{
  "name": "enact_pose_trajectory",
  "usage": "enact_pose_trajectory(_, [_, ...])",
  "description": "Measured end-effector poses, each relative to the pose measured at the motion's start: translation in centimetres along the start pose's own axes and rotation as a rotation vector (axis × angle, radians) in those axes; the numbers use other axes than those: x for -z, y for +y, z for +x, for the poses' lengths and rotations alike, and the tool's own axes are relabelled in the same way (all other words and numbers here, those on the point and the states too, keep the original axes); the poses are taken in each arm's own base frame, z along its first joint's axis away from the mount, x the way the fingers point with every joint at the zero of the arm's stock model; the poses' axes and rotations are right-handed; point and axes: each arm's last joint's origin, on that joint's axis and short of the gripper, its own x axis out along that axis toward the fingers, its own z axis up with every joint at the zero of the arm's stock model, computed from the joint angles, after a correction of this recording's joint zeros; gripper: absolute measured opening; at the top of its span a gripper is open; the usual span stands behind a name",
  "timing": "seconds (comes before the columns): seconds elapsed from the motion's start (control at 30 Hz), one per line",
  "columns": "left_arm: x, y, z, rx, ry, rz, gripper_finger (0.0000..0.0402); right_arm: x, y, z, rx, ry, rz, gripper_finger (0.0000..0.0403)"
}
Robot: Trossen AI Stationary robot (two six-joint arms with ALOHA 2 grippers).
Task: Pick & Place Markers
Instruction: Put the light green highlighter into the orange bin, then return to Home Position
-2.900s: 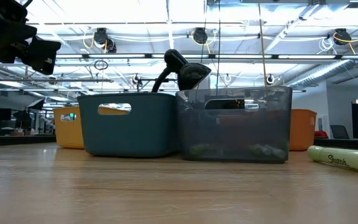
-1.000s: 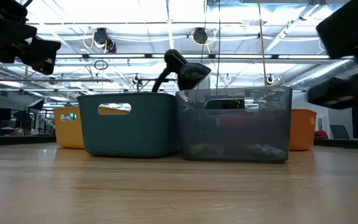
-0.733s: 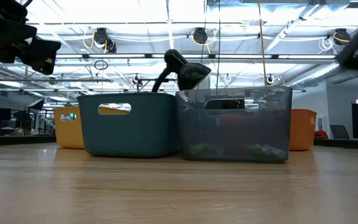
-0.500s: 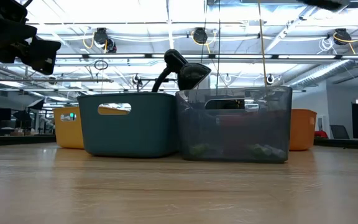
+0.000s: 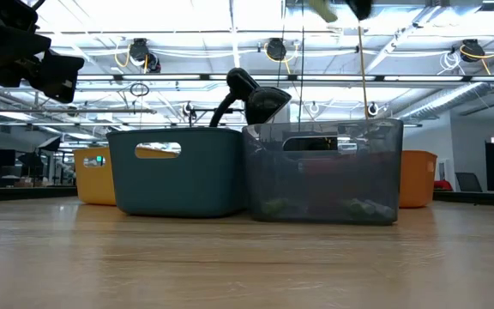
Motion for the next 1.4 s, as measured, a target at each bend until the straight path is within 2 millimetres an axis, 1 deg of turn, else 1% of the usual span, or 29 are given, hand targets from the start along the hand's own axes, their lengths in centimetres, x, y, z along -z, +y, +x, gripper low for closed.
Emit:
enact_pose_trajectory(0.1, [0.0,0.0,0.0,0.0,0.0,0.0,0.0214,-0.1,-3.6,-0.9,0.243,0.068,0.003,0.0045])
enact_pose_trajectory(0.2, [0.0,0.0,0.0,0.0,0.0,0.0,0.0214,0.2,-7.1,-1.6,0.417,0.186,0.02,0.0045])
enact_pose_trajectory(0.27, [0.0,0.0,0.0,0.0,0.0,0.0,0.0214,0.6,-9.0,-1.8,0.505,0.247,0.028,0.0045])
enact_pose_trajectory(0.33, [0.0,0.0,0.0,0.0,0.0,0.0,0.0214,1.1,-10.5,-1.8,0.533,0.306,0.029,0.0045])
enact_pose_trajectory(0.43, [0.0,0.0,0.0,0.0,0.0,0.0,0.0214,2.5,-12.4,-1.1,0.508,0.401,0.064,0.0045])
enact_pose_trajectory(0.53, [0.0,0.0,0.0,0.0,0.0,0.0,0.0214,4.4,-13.9,-0.6,0.501,0.463,0.1,0.0045])
enact_pose_trajectory(0.6, [0.0,0.0,0.0,0.0,0.0,0.0,0.0214,5.9,-14.8,-0.4,0.529,0.503,0.096,0.0046])
enact_pose_trajectory(0.67, [0.0,0.0,0.0,0.0,0.0,0.0,0.0214,7.3,-15.6,-0.3,0.548,0.534,0.076,0.0057])
enact_pose_trajectory(0.8, [0.0,0.0,0.0,0.0,0.0,0.0,0.0214,9.0,-16.3,0.0,0.544,0.552,0.098,0.0098])
enact_pose_trajectory(0.87, [0.0,0.0,0.0,0.0,0.0,0.0,0.0214,9.4,-16.3,0.0,0.522,0.563,0.107,0.0119])
enact_pose_trajectory(1.03, [0.0,0.0,0.0,0.0,0.0,0.0,0.0214,9.1,-16.1,0.1,0.489,0.541,0.118,0.0153])
enact_pose_trajectory(1.17, [0.0,0.0,0.0,0.0,-0.001,0.0,0.0214,8.3,-15.8,-0.1,0.404,0.471,0.141,0.0163])
enact_pose_trajectory(1.3, [0.0,0.0,0.0,0.0,-0.001,0.0,0.0214,6.9,-15.1,-1.5,0.283,0.374,0.152,0.016])
enact_pose_trajectory(1.4, [0.0,0.0,0.0,0.0,0.0,0.0,0.0214,6.3,-14.6,-3.8,0.158,0.348,0.149,0.0157])
